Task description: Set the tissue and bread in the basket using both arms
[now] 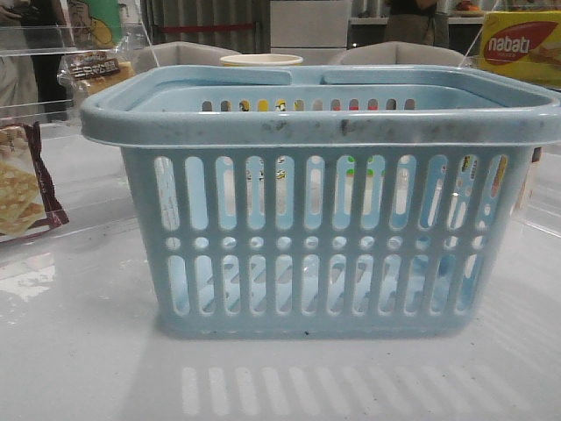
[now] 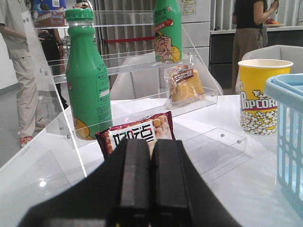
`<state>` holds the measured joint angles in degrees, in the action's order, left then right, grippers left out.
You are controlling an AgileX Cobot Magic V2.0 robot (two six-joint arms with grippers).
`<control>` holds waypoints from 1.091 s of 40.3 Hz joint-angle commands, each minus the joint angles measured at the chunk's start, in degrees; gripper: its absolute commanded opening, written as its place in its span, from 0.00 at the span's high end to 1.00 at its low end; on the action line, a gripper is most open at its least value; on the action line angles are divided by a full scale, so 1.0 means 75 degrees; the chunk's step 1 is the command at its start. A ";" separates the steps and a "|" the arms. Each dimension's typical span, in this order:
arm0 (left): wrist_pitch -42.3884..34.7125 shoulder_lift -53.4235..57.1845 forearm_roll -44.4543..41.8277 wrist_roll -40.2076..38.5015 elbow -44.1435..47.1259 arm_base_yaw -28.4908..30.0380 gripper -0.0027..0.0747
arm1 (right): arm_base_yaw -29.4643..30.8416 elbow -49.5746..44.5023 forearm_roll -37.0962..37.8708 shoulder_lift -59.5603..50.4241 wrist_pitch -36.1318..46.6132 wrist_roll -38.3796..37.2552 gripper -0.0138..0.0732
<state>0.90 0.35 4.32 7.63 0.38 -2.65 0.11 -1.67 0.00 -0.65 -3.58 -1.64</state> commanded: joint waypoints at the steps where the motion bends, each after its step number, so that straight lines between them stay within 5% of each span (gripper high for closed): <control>1: -0.0675 0.0128 0.0022 -0.0060 -0.0004 -0.0042 0.85 | 0.0002 -0.0007 0.0083 -0.0134 0.0750 0.0067 0.78; 44: -0.0842 0.0128 0.0022 -0.0060 -0.0020 -0.0042 0.85 | 0.0002 0.0002 0.0083 -0.0134 0.1120 0.0067 0.78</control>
<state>0.00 0.35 4.32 7.63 0.38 -2.65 0.11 -1.67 0.00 -0.65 -1.99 -1.64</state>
